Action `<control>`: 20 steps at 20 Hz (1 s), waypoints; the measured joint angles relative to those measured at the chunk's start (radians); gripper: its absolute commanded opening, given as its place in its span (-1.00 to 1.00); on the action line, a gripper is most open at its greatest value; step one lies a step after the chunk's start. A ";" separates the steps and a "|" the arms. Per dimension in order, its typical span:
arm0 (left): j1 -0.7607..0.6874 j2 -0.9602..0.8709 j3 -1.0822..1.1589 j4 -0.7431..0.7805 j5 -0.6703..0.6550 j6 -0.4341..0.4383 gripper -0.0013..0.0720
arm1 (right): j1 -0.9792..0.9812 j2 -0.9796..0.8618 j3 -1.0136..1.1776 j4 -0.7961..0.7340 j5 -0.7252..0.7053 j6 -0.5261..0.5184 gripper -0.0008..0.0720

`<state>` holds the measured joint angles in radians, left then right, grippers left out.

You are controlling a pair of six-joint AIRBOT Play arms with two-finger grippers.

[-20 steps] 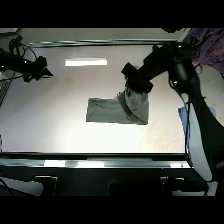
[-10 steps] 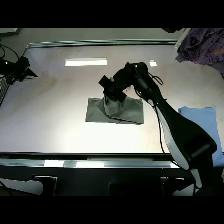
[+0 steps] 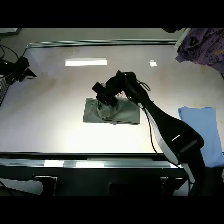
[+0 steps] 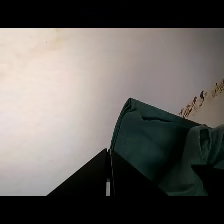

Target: Fold the clothes and pants, and hang the long-sleeved shirts on hangers.

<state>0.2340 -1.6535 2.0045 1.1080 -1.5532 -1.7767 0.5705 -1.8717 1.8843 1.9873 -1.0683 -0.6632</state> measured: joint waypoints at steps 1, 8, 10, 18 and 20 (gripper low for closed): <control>0.000 0.000 -0.001 0.000 0.000 0.000 -0.92 | 0.005 -0.004 0.000 0.009 0.014 -0.015 -0.15; 0.000 0.000 -0.002 0.002 0.000 0.000 -0.92 | -0.017 0.068 0.000 0.075 0.011 -0.216 0.17; 0.000 0.000 -0.002 0.002 0.000 0.000 -0.92 | -0.074 0.123 0.000 0.080 -0.043 -0.281 0.39; 0.006 0.000 -0.002 0.003 0.000 0.021 -0.92 | -0.582 0.291 -0.037 0.097 -0.358 -0.655 0.43; 0.007 0.002 -0.002 0.004 0.000 0.023 -0.92 | -0.696 0.293 -0.105 0.140 -0.375 -0.744 0.43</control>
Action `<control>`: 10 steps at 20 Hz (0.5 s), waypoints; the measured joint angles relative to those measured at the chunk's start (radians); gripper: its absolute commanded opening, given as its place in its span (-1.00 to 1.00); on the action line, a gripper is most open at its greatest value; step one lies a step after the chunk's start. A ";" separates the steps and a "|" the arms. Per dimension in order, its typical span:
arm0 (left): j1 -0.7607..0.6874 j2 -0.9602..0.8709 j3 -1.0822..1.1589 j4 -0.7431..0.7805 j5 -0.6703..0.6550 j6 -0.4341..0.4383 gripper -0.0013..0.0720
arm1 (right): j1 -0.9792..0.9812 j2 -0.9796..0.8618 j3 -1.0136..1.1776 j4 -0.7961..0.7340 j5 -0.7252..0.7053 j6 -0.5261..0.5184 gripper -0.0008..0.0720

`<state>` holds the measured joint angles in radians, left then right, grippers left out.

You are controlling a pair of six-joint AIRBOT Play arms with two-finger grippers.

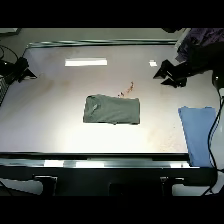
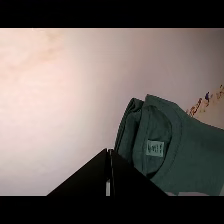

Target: Fold the clothes and pants, and hang the long-sleeved shirts on hangers.

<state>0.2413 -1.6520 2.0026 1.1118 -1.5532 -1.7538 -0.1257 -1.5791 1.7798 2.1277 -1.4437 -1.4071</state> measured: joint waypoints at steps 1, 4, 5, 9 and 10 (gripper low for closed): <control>0.000 0.002 0.000 0.000 0.000 0.000 -0.92 | -0.042 -0.006 -0.042 0.026 0.000 -0.042 0.42; 0.000 0.005 0.000 -0.002 0.000 0.002 -0.92 | -0.104 -0.046 -0.183 0.113 0.018 -0.170 0.42; 0.000 0.006 0.000 -0.002 0.000 0.002 -0.92 | -0.109 -0.064 -0.228 0.138 0.036 -0.208 0.42; 0.000 0.008 0.000 -0.003 0.000 0.003 -0.92 | -0.080 -0.146 -0.341 0.222 0.110 -0.322 0.42; 0.000 0.007 0.000 -0.003 0.000 0.002 -0.92 | -0.066 -0.167 -0.353 0.234 0.124 -0.341 0.42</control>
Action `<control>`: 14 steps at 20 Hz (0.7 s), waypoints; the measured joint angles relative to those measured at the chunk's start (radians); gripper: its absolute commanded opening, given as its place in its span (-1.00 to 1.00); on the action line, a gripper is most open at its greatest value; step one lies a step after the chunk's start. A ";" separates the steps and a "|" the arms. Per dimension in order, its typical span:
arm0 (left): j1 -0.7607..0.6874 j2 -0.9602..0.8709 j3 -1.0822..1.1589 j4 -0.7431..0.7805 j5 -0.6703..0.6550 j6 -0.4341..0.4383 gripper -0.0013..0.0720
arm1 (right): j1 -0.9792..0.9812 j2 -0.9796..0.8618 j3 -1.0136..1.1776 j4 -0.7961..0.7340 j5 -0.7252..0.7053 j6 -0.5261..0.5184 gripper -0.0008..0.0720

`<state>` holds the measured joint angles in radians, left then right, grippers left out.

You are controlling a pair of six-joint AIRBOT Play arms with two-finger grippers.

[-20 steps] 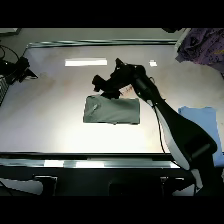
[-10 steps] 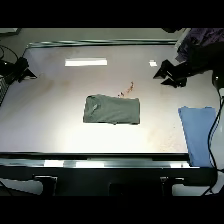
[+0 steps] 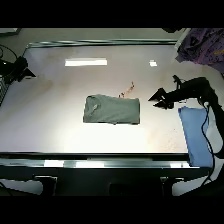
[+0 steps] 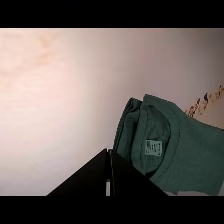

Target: Fold the clothes and pants, and hang the long-sleeved shirts on hangers.

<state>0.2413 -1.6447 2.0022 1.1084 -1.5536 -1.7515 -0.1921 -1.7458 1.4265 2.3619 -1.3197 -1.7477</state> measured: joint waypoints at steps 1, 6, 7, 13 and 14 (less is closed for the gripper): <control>0.000 0.000 0.000 0.000 0.000 0.000 -0.92 | 0.017 -0.022 -0.009 0.011 0.016 -0.014 0.42; 0.000 -0.001 0.000 0.000 0.000 0.000 -0.92 | 0.095 -0.106 -0.027 0.042 0.070 -0.050 0.23; 0.000 -0.001 0.000 0.000 0.000 0.000 -0.92 | 0.110 -0.115 -0.029 0.049 0.072 -0.053 0.13; 0.000 -0.002 0.000 0.000 0.000 0.000 -0.92 | 0.161 -0.131 -0.026 0.058 0.089 -0.058 -0.88; 0.000 -0.002 0.000 0.000 0.000 0.000 -0.92 | 0.162 -0.127 -0.019 0.058 0.089 -0.055 -0.88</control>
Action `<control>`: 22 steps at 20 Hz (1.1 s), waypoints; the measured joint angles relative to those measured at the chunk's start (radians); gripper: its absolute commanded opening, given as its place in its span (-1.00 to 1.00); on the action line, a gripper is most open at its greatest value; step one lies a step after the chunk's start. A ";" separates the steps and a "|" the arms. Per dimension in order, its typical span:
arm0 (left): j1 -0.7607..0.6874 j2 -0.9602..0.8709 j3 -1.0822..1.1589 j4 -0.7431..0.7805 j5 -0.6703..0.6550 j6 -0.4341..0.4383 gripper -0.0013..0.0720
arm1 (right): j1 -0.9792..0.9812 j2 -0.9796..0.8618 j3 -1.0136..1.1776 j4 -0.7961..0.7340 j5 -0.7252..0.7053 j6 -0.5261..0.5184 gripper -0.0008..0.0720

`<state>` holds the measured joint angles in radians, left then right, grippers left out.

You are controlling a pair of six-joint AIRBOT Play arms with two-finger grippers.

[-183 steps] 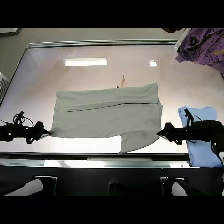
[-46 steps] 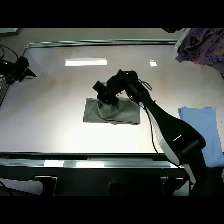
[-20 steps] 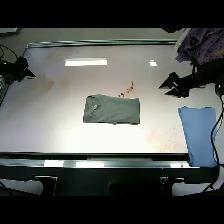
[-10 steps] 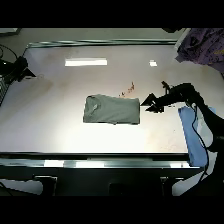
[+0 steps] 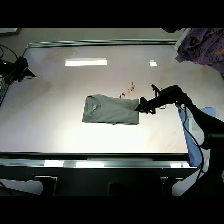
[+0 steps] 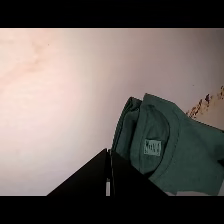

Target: Fold the clothes and pants, and hang the long-sleeved shirts on hangers.

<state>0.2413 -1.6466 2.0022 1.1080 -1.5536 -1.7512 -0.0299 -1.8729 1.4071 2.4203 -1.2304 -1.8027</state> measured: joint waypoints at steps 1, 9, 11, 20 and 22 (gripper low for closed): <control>0.000 0.000 0.000 0.000 0.000 0.000 -0.92 | -0.001 0.010 0.014 0.001 0.000 0.005 -0.88; 0.000 0.000 0.000 0.000 -0.001 0.000 -0.91 | -0.126 0.071 0.281 -0.011 0.064 0.216 -0.88; 0.000 0.000 0.000 0.000 -0.001 0.000 -0.91 | -0.172 0.076 0.353 -0.017 0.068 0.264 -0.88; -0.005 0.000 0.000 0.000 -0.003 0.000 -0.91 | -0.390 0.143 0.493 -0.120 0.071 0.461 -0.88; -0.009 0.000 0.000 0.000 -0.003 0.000 -0.91 | -0.433 0.174 0.497 -0.172 0.068 0.511 -0.88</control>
<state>0.2321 -1.6466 2.0022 1.1076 -1.5566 -1.7515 -0.4629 -1.6985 1.9038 2.2482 -1.1629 -1.2919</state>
